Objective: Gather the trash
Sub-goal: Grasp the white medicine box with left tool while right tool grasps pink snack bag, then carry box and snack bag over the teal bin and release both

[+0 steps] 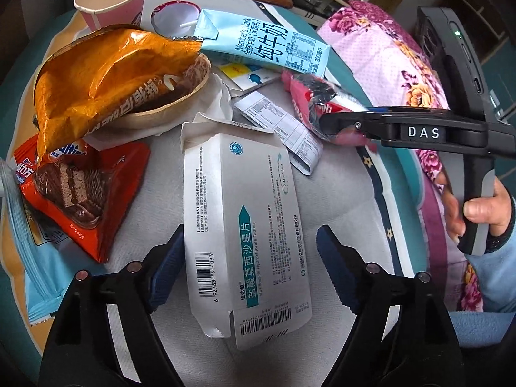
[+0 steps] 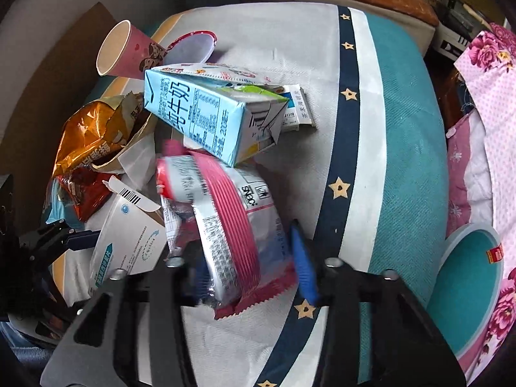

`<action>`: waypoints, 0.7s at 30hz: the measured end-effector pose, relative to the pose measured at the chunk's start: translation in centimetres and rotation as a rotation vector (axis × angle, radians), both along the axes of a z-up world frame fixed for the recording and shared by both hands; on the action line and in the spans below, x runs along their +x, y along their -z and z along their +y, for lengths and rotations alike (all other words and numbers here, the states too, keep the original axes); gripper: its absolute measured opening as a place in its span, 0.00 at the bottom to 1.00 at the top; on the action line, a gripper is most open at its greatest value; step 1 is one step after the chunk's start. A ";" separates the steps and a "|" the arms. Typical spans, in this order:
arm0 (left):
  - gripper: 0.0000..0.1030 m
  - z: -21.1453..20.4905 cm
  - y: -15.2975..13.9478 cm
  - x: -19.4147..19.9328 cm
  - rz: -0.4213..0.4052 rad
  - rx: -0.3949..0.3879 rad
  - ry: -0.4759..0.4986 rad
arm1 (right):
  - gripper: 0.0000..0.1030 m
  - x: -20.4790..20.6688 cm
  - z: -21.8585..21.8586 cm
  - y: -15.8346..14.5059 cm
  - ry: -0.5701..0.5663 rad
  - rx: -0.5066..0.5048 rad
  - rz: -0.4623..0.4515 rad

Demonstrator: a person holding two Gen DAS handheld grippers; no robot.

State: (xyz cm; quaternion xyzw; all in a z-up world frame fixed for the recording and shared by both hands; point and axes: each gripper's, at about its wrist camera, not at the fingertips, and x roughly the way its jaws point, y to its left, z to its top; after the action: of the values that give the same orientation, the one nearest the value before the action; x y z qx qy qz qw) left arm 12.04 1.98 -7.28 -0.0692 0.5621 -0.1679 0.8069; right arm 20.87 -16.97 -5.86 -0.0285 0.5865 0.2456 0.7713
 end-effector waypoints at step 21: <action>0.51 -7.0 -0.4 -1.9 0.026 0.052 0.112 | 0.29 -6.2 -9.2 -2.8 0.169 0.076 -0.047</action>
State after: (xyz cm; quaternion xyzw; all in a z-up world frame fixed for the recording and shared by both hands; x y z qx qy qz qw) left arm 10.18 -5.04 -6.86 -0.0186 0.5796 -0.1971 0.7905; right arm 14.69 -26.22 -3.06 0.0446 0.5589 0.2010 0.8032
